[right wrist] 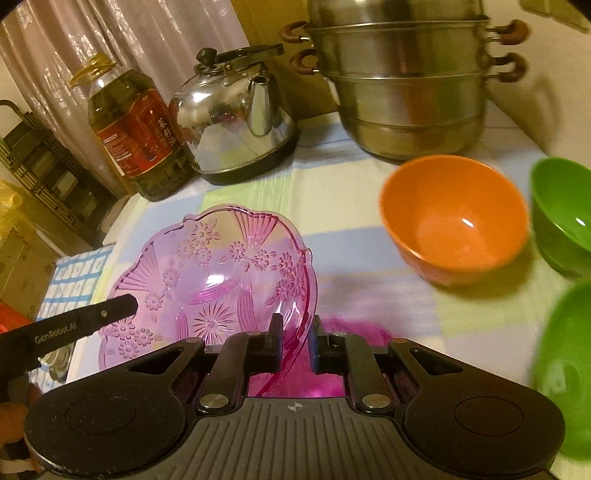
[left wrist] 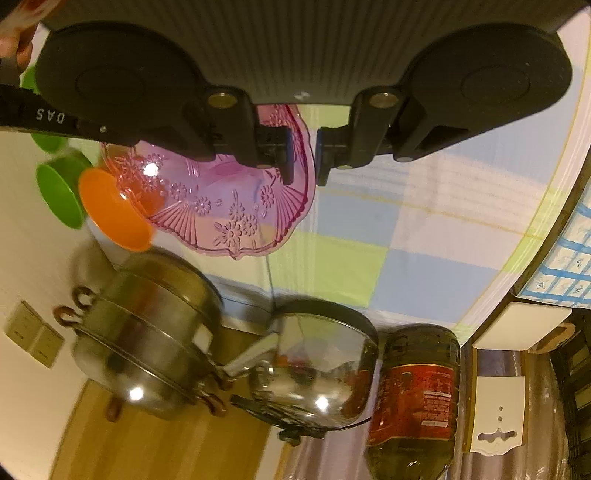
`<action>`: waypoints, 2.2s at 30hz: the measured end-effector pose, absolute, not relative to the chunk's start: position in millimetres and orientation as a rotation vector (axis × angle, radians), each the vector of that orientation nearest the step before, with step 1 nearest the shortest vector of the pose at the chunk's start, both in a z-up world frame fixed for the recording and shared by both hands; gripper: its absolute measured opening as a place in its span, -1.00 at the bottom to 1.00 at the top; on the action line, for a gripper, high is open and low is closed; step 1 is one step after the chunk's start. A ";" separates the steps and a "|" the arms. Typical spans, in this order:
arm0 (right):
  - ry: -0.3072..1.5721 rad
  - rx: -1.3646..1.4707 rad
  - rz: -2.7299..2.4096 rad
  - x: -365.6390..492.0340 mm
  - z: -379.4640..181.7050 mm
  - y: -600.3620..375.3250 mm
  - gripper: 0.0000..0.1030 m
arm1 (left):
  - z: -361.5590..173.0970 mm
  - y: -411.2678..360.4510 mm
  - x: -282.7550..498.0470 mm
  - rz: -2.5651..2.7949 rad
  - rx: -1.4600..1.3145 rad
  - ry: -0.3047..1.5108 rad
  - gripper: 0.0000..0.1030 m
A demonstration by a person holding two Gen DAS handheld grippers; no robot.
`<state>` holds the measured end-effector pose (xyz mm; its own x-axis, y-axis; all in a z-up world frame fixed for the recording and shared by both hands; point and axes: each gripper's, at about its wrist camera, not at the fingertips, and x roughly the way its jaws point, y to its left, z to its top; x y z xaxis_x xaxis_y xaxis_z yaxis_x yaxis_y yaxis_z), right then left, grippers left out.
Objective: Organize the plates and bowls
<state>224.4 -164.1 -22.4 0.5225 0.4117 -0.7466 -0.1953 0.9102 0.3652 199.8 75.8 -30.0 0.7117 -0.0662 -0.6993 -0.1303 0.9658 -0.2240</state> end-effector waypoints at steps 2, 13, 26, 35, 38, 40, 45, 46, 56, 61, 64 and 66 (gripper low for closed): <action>0.955 0.254 0.362 204.8 -15.6 -173.7 -0.74 | -26.0 66.5 185.0 0.030 -0.266 0.782 -0.81; 0.971 0.247 0.319 112.3 -4.7 -216.4 -0.74 | -20.4 15.1 96.5 0.008 -0.250 0.806 -0.81; 1.002 0.208 0.318 49.1 -11.2 -233.0 -0.74 | -34.8 -4.2 36.6 0.000 -0.246 0.851 -0.80; 0.999 0.223 0.316 51.5 -14.6 -236.7 -0.74 | -35.2 -6.3 44.7 -0.004 -0.241 0.853 -0.80; 0.995 0.225 0.306 59.3 -16.5 -238.0 -0.74 | -36.9 -8.5 55.7 -0.009 -0.236 0.855 -0.80; 0.992 0.223 0.299 67.0 -17.4 -238.8 -0.74 | -39.1 -9.4 65.0 -0.015 -0.236 0.859 -0.80; 0.991 0.227 0.284 92.3 -23.6 -240.8 -0.74 | -43.1 -12.5 89.8 -0.018 -0.224 0.861 -0.80; 0.991 0.230 0.283 97.4 -25.0 -240.8 -0.73 | -44.1 -12.8 95.3 -0.016 -0.223 0.860 -0.80; 1.000 0.246 0.271 143.5 -42.2 -237.1 -0.73 | -57.1 -9.4 143.1 -0.015 -0.194 0.875 -0.79; 1.009 0.249 0.264 158.3 -50.8 -234.1 -0.73 | -65.5 -7.4 158.5 -0.012 -0.188 0.883 -0.79; 1.011 0.238 0.264 162.9 -54.0 -230.3 -0.73 | -70.5 -6.5 164.0 -0.008 -0.179 0.888 -0.78; 1.012 0.226 0.263 166.1 -56.1 -227.5 -0.73 | -74.0 -5.7 167.0 -0.006 -0.178 0.892 -0.78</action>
